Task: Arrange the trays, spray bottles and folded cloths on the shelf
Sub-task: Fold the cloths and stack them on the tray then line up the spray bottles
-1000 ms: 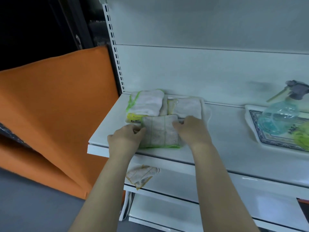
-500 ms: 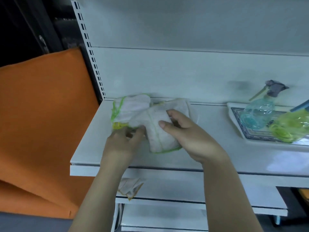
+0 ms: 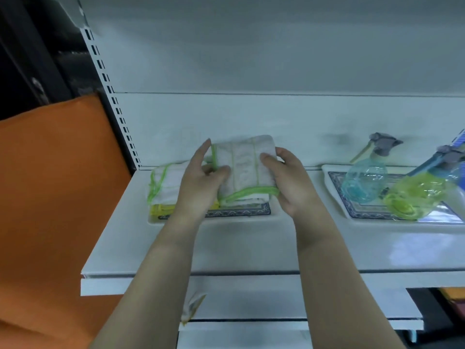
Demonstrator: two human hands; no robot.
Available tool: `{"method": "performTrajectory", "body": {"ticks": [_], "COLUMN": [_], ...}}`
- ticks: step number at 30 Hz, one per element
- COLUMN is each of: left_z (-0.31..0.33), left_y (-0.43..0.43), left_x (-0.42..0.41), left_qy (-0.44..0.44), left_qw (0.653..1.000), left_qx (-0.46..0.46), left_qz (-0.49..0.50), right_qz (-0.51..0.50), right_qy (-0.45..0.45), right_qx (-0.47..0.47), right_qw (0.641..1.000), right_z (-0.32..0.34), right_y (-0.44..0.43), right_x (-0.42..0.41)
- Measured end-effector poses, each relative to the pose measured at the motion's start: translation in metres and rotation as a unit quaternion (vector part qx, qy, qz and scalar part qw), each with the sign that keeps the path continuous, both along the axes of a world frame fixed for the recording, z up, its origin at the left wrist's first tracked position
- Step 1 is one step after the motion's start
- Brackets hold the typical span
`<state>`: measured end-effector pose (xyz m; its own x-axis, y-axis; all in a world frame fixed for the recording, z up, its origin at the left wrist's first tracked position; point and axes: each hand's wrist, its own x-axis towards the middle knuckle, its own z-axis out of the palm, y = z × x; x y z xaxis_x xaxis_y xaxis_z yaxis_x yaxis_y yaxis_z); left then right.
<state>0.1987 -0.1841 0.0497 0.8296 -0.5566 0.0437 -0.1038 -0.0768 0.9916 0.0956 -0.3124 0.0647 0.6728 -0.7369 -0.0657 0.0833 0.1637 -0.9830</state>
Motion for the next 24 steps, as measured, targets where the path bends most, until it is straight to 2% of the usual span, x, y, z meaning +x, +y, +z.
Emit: {"method": "performTrajectory", "body": {"ticks": [1,3,4,5,7,9,11,13,17,24], "left_z": [0.008,0.020,0.021,0.016,-0.004,-0.031,-0.050,-0.058,-0.057,-0.053], "left_y": [-0.003,0.002,0.009,0.019,0.040,0.059,0.067,0.070,0.068,0.056], "left_x": [0.005,0.009,0.012,0.014,0.017,0.017,0.016,0.016,0.014,0.007], "left_qy": [-0.075,-0.210,-0.242,-0.253,-0.257,-0.199,-0.088,-0.025,-0.013,0.012], "left_qw": [0.993,0.949,0.937,0.937,0.936,0.942,0.954,0.958,0.963,0.973], "left_qx": [0.093,0.235,0.247,0.225,0.167,0.156,0.172,0.181,0.155,0.146], "left_qz": [-0.002,0.014,0.046,0.088,0.175,0.222,0.228,0.222,0.218,0.178], "right_qz": [-0.016,-0.037,-0.047,-0.051,-0.047,-0.038,-0.033,-0.040,-0.063,-0.089], "right_qy": [0.077,0.262,0.313,0.326,0.314,0.327,0.331,0.308,0.279,0.332], "right_qx": [-0.070,-0.225,-0.268,-0.290,-0.317,-0.349,-0.380,-0.385,-0.410,-0.414], "right_qw": [0.994,0.938,0.910,0.899,0.894,0.878,0.863,0.869,0.866,0.843], "right_z": [-0.001,-0.007,-0.012,-0.016,-0.026,-0.039,-0.051,-0.060,-0.069,-0.072], "right_y": [-0.007,-0.018,-0.021,-0.021,-0.014,-0.002,0.006,0.014,0.019,0.010], "right_x": [0.006,0.010,0.007,0.002,-0.009,-0.018,-0.023,-0.024,-0.023,-0.036]}}
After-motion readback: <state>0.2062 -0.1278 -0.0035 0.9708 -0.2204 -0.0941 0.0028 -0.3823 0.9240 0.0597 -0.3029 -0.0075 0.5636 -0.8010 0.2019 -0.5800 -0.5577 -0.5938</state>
